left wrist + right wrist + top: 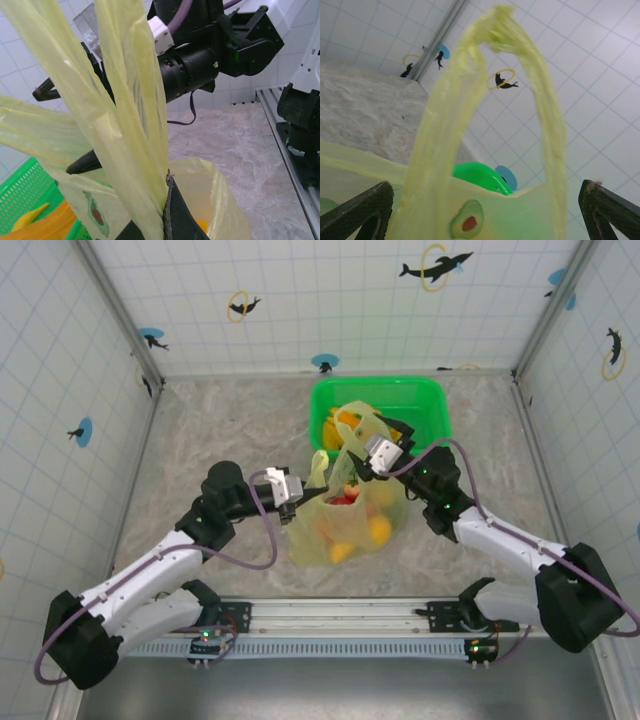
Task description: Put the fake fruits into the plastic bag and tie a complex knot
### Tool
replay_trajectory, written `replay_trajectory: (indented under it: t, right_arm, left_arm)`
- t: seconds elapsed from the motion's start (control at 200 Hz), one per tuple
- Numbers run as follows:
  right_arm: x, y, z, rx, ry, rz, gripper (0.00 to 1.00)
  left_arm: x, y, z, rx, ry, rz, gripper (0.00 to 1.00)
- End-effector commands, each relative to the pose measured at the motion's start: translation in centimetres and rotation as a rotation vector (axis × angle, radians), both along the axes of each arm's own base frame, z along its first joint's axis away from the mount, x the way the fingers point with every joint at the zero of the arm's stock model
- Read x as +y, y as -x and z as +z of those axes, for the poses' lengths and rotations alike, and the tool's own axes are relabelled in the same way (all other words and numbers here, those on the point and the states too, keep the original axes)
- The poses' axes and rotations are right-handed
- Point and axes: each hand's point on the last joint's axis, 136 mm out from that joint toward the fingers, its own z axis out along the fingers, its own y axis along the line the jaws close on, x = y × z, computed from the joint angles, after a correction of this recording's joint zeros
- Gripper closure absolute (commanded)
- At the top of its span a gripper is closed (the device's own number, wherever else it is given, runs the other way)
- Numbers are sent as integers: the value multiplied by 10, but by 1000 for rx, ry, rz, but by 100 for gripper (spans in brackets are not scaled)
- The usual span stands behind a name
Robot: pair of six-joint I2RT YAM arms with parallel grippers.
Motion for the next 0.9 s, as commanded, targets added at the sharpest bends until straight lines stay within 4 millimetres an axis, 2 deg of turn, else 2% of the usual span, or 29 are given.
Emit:
replay_trajectory:
  t: [0.0, 0.115, 0.19, 0.345, 0.44, 0.606, 0.716, 0.786, 0.896]
  right_arm:
    - [-2, -13, 13, 4, -43, 24, 1]
    - [3, -16, 13, 92, -92, 131, 1]
    - [13, -11, 15, 140, -99, 245, 4]
    - [37, -1, 8, 230, -41, 404, 17]
    - [45, 0, 0, 250, -3, 424, 20]
    - [46, -8, -14, 246, 40, 389, 23]
    - [41, -11, -22, 230, 59, 342, 36]
    - [35, -16, -22, 209, 49, 296, 53]
    - [24, -23, -8, 180, -3, 251, 78]
  left_arm:
    - [3, 8, 5, -19, 2, -36, 100]
    - [4, 10, 6, -25, -3, -44, 100]
    - [4, 11, 6, -24, -6, -49, 100]
    - [3, 11, 6, -22, -11, -49, 100]
    - [3, 10, 6, -25, -13, -49, 100]
    - [3, 9, 7, -23, -19, -47, 100]
    - [3, 9, 8, -27, -19, -42, 100]
    - [3, 8, 8, -28, -20, -40, 100]
    - [3, 6, 9, -29, -21, -30, 100]
